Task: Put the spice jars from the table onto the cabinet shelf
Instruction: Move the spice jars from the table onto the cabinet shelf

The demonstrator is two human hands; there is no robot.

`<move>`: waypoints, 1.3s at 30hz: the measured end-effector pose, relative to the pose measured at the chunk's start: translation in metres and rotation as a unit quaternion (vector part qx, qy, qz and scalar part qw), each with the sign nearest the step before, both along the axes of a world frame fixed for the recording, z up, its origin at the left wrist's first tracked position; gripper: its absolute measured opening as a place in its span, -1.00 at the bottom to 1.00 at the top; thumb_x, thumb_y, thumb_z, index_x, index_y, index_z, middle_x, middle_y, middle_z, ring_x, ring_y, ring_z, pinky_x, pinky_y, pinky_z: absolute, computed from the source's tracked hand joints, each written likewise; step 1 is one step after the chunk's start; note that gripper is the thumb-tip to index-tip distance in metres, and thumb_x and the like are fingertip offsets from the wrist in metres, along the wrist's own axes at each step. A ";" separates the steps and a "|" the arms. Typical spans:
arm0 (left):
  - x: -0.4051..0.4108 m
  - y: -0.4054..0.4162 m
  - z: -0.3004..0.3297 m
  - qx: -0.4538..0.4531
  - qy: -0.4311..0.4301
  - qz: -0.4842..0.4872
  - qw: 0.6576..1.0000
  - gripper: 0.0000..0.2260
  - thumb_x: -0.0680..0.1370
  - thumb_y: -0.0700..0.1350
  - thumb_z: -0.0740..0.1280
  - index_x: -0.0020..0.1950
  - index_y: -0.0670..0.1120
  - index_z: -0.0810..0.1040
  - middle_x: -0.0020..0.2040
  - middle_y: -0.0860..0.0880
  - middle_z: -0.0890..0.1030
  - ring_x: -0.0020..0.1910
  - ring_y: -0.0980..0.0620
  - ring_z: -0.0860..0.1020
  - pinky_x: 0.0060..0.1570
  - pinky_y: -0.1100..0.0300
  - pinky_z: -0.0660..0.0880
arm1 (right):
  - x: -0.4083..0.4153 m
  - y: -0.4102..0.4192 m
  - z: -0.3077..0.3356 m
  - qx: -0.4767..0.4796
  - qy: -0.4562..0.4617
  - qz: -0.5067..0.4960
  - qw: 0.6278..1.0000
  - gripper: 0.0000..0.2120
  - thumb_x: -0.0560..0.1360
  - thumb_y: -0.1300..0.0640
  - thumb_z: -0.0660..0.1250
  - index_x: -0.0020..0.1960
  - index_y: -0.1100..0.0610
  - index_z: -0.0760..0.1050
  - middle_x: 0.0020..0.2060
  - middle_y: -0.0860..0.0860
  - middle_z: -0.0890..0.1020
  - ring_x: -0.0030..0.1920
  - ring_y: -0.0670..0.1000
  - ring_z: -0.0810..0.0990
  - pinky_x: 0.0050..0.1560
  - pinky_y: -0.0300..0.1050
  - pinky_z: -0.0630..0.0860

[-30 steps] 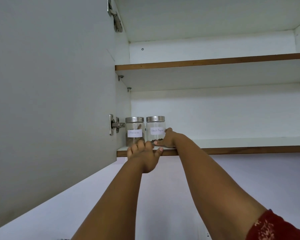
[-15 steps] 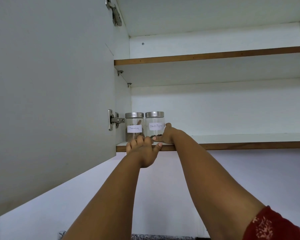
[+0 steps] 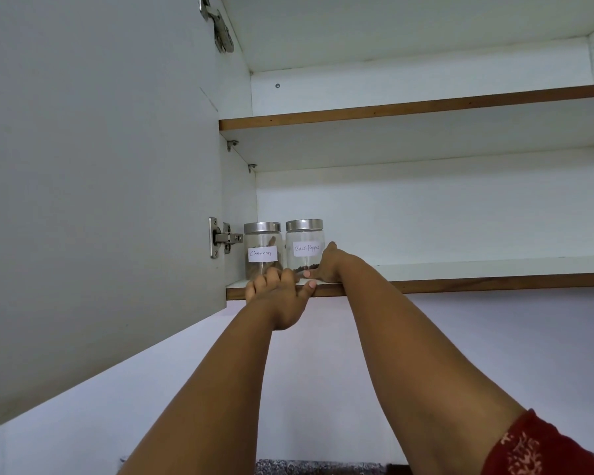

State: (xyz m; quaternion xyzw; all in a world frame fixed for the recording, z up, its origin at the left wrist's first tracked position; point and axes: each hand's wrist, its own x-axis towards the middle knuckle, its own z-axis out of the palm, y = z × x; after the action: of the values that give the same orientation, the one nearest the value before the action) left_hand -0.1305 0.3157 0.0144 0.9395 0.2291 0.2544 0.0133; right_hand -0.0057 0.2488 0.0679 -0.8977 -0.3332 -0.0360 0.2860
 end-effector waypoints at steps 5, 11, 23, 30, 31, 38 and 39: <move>0.000 0.000 -0.001 0.002 0.002 0.001 1.000 -0.46 0.62 0.26 -0.09 0.45 -0.05 0.24 0.46 -0.15 0.24 0.46 -0.15 0.18 0.43 -0.07 0.09 | -0.003 0.000 0.001 -0.011 0.004 0.005 1.000 0.03 0.56 -0.05 0.32 0.50 0.27 -0.47 0.54 0.23 0.14 0.50 0.21 0.21 0.46 0.01 0.16; -0.001 -0.001 0.002 -0.002 0.013 0.008 1.000 -0.41 0.61 0.28 -0.11 0.48 -0.07 0.20 0.49 -0.18 0.19 0.48 -0.18 0.14 0.44 -0.09 0.08 | -0.013 -0.022 0.002 0.039 0.044 0.020 0.998 0.08 0.55 0.01 0.36 0.48 0.19 -0.55 0.51 0.26 0.21 0.47 0.21 0.27 0.45 0.02 0.18; -0.002 -0.015 -0.030 0.077 -0.075 0.017 0.994 -0.46 0.64 0.13 0.06 0.50 -0.18 0.18 0.50 -0.26 0.20 0.48 -0.25 0.16 0.47 -0.11 0.04 | -0.048 -0.099 -0.084 -0.028 -0.298 -0.047 0.953 -0.53 0.65 -0.02 0.04 0.55 -0.05 0.14 0.50 0.02 0.26 0.50 0.10 0.17 0.47 0.07 0.09; -0.027 -0.077 -0.206 -0.005 -0.099 -0.043 0.994 -0.39 0.56 0.01 0.23 0.53 -0.18 0.15 0.49 -0.23 0.23 0.48 -0.22 0.18 0.50 -0.09 0.05 | -0.064 -0.192 -0.266 0.098 -0.065 -0.141 0.983 -0.51 0.61 -0.04 0.18 0.50 0.07 0.22 0.43 0.11 0.32 0.45 0.12 0.23 0.42 0.02 0.25; -0.028 -0.094 -0.232 -0.046 -0.060 -0.039 0.996 -0.39 0.56 0.03 0.21 0.53 -0.20 0.13 0.48 -0.24 0.25 0.46 -0.23 0.21 0.49 -0.08 0.08 | -0.070 -0.202 -0.296 0.098 -0.032 -0.163 0.981 -0.53 0.61 -0.03 0.19 0.47 0.07 0.26 0.40 0.12 0.36 0.42 0.13 0.27 0.39 0.02 0.28; -0.066 -0.193 -0.393 -0.349 0.087 -0.115 0.926 -0.45 0.56 0.01 0.30 0.48 -0.17 0.23 0.38 -0.17 0.40 0.38 -0.20 0.28 0.35 -0.03 0.30 | -0.112 -0.272 -0.439 0.090 0.057 -0.274 0.956 -0.65 0.59 -0.02 0.22 0.32 0.10 0.42 0.25 0.12 0.50 0.30 0.14 0.38 0.25 0.04 0.38; -0.071 -0.197 -0.410 -0.368 0.108 -0.116 0.916 -0.45 0.57 0.00 0.30 0.48 -0.16 0.23 0.38 -0.17 0.39 0.39 -0.19 0.27 0.35 -0.05 0.30 | -0.114 -0.283 -0.453 0.059 0.067 -0.280 0.956 -0.64 0.59 -0.05 0.23 0.31 0.10 0.43 0.24 0.13 0.51 0.30 0.15 0.37 0.25 0.04 0.36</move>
State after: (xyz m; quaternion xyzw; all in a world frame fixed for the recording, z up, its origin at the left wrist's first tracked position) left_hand -0.2012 0.1187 -0.3951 0.9098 0.1961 0.0453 0.3629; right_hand -0.1195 -0.0343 -0.3848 -0.9369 -0.0455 -0.0745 0.3385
